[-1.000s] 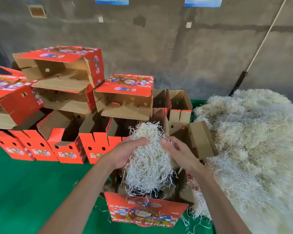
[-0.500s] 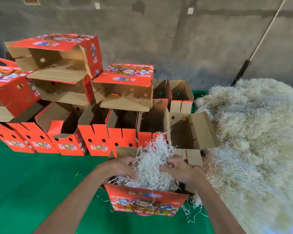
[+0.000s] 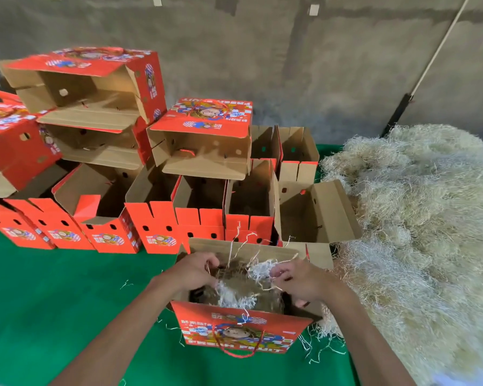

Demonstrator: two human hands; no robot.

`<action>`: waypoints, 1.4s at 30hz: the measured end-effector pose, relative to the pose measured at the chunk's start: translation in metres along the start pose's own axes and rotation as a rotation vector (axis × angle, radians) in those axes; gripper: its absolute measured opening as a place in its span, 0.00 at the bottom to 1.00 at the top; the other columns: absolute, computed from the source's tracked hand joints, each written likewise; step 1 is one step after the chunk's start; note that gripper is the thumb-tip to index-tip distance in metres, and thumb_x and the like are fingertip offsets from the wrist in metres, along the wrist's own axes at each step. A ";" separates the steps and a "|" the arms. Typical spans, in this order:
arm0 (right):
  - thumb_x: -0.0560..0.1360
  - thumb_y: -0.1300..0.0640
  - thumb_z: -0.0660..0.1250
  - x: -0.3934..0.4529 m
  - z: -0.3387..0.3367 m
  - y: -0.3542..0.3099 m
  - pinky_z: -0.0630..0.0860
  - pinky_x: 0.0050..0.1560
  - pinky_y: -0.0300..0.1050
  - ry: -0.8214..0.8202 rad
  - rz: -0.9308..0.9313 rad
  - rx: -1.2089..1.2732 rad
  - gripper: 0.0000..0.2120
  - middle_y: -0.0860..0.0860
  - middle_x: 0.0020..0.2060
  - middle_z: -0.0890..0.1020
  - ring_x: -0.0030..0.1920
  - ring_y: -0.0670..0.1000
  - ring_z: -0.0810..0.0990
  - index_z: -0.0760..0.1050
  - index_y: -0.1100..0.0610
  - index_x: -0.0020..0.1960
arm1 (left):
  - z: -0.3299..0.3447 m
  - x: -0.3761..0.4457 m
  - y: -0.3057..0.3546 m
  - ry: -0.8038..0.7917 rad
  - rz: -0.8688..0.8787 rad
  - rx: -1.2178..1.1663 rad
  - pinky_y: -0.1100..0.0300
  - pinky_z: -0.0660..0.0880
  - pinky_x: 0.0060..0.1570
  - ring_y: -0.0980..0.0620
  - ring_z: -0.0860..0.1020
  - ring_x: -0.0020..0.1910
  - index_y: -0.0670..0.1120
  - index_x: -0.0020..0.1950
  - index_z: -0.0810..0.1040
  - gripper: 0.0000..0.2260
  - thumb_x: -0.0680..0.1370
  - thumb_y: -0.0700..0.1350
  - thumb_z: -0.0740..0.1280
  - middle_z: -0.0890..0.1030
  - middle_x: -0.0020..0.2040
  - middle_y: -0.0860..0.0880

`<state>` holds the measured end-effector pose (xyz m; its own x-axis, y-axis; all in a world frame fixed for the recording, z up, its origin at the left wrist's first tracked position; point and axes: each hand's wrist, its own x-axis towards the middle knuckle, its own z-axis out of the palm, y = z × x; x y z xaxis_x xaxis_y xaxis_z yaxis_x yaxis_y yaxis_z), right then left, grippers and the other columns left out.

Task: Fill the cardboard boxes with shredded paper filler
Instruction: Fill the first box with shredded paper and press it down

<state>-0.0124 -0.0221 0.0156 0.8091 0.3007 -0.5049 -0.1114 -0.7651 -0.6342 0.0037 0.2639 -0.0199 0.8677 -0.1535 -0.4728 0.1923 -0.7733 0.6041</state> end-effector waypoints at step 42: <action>0.75 0.68 0.59 0.105 0.055 -0.002 0.69 0.43 0.46 -0.304 -0.127 -0.661 0.10 0.60 0.48 0.78 0.52 0.60 0.80 0.67 0.55 0.40 | 0.029 0.065 -0.003 -0.336 0.318 0.681 0.51 0.75 0.44 0.44 0.77 0.44 0.46 0.46 0.72 0.06 0.78 0.36 0.60 0.78 0.45 0.46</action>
<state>0.0409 0.0422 -0.0688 0.5861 0.4812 -0.6518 0.4216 -0.8682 -0.2618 0.0465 0.2384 -0.0716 0.6296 -0.5203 -0.5770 -0.4533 -0.8491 0.2710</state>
